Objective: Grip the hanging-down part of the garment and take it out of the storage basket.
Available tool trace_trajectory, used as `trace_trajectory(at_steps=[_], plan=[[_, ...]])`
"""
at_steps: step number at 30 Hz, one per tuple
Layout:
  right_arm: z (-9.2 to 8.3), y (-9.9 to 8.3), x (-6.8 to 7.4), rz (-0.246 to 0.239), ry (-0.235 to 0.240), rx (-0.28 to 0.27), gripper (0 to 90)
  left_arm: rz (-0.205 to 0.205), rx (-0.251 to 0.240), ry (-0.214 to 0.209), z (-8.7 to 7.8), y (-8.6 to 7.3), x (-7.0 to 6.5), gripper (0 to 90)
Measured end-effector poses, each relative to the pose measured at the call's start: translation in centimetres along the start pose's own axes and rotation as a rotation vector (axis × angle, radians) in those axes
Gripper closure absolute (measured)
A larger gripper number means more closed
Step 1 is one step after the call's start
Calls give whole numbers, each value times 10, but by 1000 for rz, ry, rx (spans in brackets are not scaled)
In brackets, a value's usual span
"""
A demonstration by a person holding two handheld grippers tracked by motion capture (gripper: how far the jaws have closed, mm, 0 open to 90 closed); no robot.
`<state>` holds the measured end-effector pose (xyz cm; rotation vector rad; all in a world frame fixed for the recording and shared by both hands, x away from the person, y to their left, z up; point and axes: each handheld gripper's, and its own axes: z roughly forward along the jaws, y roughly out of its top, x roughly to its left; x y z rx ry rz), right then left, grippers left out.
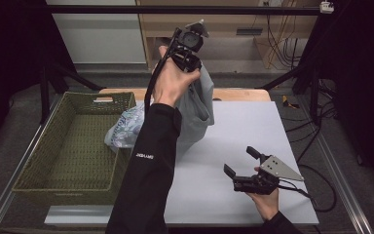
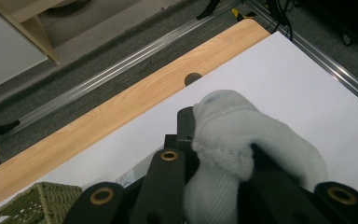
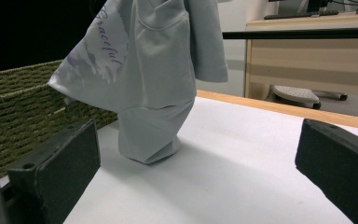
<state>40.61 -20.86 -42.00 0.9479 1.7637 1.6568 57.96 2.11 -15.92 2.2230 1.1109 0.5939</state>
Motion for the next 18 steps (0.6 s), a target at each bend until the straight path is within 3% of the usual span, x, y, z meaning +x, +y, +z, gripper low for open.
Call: trace_trajectory(at_steps=[3, 4, 8, 9, 10, 12, 18], plan=[[0, 0, 0, 6, -4, 3, 3, 0, 1, 2, -1, 1, 0, 840], [0, 0, -1, -13, 4, -1, 3, 0, 0, 2, -1, 1, 0, 840], [0, 2, -1, 12, 3, 1, 3, 4, -2, 2, -3, 2, -1, 840], [0, 2, -3, -3, 7, -2, 3, 3, -2, 2, -3, 2, -1, 840], [0, 3, -1, 19, 13, -4, 3, 3, -1, 3, -3, 1, 0, 840], [1, 4, -4, -2, 17, -5, 3, 2, -1, 3, -3, 2, 1, 840], [6, 11, -4, 7, 30, -7, 3, 4, -3, 5, -3, 3, 0, 840]])
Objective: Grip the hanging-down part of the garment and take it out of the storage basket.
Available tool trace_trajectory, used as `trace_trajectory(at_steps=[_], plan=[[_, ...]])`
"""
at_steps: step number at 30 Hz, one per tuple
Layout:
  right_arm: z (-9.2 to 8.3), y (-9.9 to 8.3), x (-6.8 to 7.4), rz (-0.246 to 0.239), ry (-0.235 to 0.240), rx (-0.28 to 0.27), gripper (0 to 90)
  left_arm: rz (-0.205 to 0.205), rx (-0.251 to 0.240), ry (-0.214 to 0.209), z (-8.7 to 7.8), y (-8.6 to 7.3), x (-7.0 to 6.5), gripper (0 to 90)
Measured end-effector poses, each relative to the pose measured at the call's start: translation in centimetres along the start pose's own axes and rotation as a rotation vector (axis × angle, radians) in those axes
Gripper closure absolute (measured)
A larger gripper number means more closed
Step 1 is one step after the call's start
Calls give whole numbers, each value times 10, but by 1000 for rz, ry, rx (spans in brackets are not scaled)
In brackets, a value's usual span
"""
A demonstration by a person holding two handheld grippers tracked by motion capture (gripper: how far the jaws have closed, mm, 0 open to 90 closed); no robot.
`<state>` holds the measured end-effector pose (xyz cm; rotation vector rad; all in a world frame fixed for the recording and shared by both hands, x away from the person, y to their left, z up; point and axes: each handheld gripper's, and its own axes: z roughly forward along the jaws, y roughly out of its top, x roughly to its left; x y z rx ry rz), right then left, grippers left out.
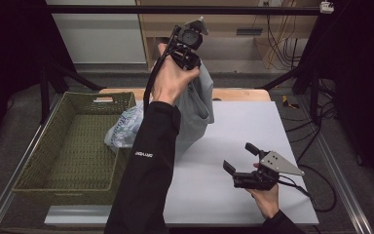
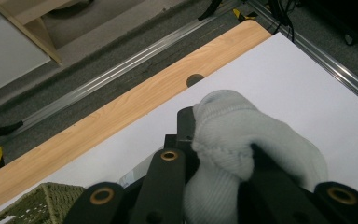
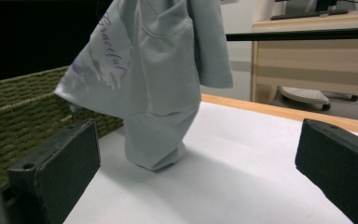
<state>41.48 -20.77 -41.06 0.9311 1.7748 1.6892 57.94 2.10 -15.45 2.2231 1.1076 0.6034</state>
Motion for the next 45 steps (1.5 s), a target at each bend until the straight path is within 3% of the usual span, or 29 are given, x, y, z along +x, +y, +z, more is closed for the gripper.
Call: trace_trajectory(at_steps=[7, 16, 17, 45], plan=[[10, 11, 6, -1, 17, -12, 3, 5, -1, 6, -3, 1, 1, 840], [33, 23, 14, -15, 39, -26, 3, 3, -2, 7, -6, 2, 3, 840], [38, 26, 16, 0, 42, -21, 4, 6, 0, 8, -6, 2, 3, 840], [123, 31, 31, -18, 40, 1, 8, 16, -4, 13, -13, 3, 5, 840]])
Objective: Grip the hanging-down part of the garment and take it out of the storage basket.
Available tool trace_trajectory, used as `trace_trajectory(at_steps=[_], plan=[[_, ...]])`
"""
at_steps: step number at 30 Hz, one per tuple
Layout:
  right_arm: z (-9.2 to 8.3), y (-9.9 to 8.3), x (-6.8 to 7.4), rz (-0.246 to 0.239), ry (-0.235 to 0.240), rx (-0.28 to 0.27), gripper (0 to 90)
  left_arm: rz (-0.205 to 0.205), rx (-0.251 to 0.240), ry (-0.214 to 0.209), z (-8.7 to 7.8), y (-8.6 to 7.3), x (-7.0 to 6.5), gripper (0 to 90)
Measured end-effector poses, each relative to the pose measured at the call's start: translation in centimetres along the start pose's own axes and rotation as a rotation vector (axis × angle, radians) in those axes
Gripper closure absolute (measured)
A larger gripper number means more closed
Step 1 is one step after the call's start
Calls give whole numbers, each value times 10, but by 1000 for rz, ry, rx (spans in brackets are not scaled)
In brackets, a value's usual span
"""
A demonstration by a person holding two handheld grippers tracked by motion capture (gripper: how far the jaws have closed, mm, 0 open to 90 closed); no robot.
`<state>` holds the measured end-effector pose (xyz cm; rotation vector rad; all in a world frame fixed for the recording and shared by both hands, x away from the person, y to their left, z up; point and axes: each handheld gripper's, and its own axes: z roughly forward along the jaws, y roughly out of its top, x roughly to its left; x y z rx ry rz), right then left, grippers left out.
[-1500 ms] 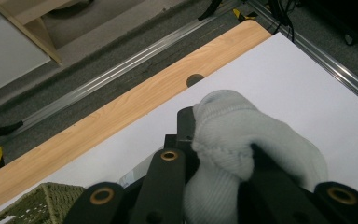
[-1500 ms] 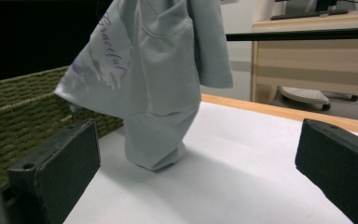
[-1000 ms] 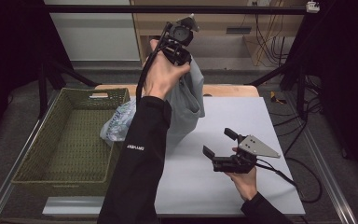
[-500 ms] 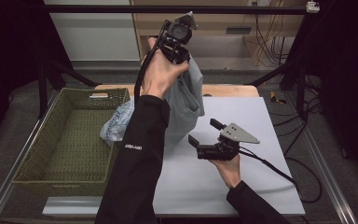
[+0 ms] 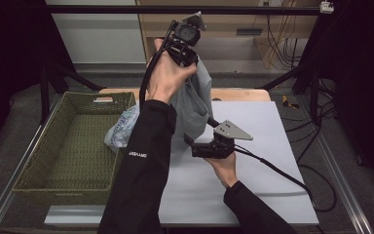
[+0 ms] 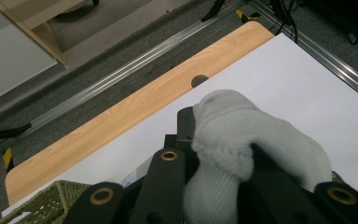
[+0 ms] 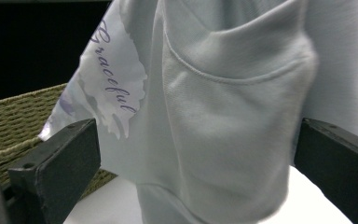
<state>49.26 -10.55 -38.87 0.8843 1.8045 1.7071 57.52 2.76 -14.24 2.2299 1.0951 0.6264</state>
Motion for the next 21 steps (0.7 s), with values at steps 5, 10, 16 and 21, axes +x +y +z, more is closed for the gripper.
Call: trace_trajectory(at_steps=[5, 10, 16, 21], plan=[[17, -2, 1, 15, -7, 25, 12, -1, -3, 2, -2, 0, 1, 840], [31, -3, 1, 2, -13, 36, 20, -4, -5, 6, -3, -1, 3, 840], [44, -1, 4, -9, -12, 48, 41, 0, -5, 6, -5, 0, 3, 840], [54, 0, 5, -21, -28, 36, 124, -1, -4, 6, -3, 0, 2, 840]])
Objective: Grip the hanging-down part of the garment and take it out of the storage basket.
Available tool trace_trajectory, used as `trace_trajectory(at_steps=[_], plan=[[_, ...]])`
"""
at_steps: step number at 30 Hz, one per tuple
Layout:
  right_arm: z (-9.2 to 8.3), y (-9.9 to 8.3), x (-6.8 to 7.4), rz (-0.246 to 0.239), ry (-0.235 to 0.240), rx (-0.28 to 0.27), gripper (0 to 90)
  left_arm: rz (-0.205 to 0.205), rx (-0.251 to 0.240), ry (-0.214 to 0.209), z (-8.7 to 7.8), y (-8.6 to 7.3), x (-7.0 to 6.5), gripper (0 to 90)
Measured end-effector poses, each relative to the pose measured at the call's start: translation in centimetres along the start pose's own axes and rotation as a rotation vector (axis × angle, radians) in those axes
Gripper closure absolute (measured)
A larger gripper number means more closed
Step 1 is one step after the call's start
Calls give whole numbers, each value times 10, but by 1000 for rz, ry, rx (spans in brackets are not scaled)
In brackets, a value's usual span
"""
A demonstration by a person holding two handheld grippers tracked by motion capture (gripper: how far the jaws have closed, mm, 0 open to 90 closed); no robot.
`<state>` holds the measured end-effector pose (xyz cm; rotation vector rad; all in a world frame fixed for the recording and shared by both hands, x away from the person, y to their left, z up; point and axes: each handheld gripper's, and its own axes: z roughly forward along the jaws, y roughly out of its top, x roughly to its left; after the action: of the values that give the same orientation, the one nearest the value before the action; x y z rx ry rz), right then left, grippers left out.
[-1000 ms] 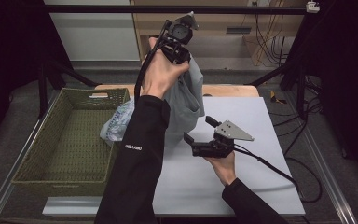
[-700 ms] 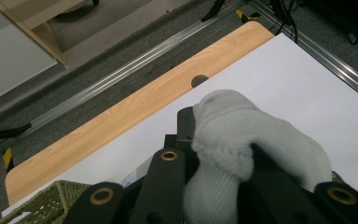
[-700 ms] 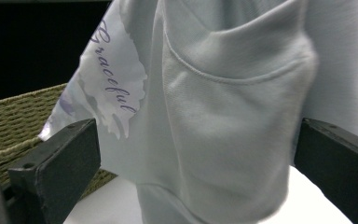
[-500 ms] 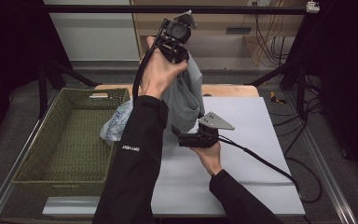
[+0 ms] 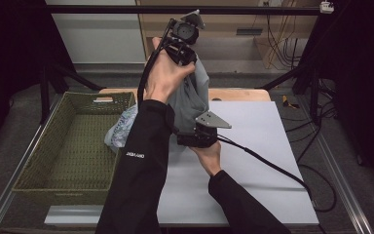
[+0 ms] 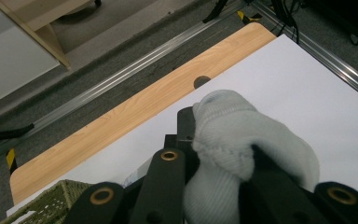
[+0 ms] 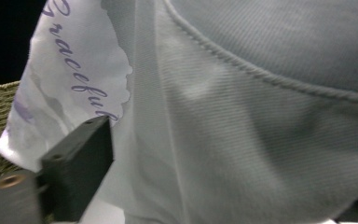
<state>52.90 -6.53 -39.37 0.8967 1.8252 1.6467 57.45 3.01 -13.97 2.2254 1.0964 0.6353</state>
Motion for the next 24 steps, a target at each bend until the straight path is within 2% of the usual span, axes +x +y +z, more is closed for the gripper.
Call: trace_trajectory(at_steps=[4, 5, 6, 7, 8, 9, 10, 12, 14, 18, 20, 24], plan=[[4, -1, 0, 3, -13, 6, 297, 1, 0, 1, 0, 0, 0, 840], [3, 0, 1, -8, -16, 6, 430, 2, 0, 1, 0, 0, 0, 840], [3, 0, 2, -21, -21, 2, 519, 2, 1, 2, -1, 0, 1, 840], [3, 0, 2, -21, -21, 2, 519, 2, 1, 2, -1, 0, 1, 840], [-1, 0, 4, -40, -14, 1, 667, 0, -2, 2, -1, -1, 1, 840], [-2, 1, 5, -37, -6, 5, 738, 0, -2, 2, -1, -1, 1, 840], [-2, 1, 5, -37, -6, 5, 738, -1, -4, 3, -2, -1, 1, 840], [-3, 1, 5, -45, 14, 0, 831, -1, -4, 4, -2, -1, 1, 840], [-4, 3, 4, -29, 38, 2, 852, 1, -4, 4, -2, -1, 2, 840], [-9, 6, 2, -33, 59, 18, 858, 9, 6, 3, -3, -1, 3, 840], [-11, 6, 1, -29, 67, 19, 859, 0, -6, 9, -3, -1, 3, 840], [-25, 8, -5, -25, 78, 18, 861, 10, 5, 14, -3, -1, 2, 840]])
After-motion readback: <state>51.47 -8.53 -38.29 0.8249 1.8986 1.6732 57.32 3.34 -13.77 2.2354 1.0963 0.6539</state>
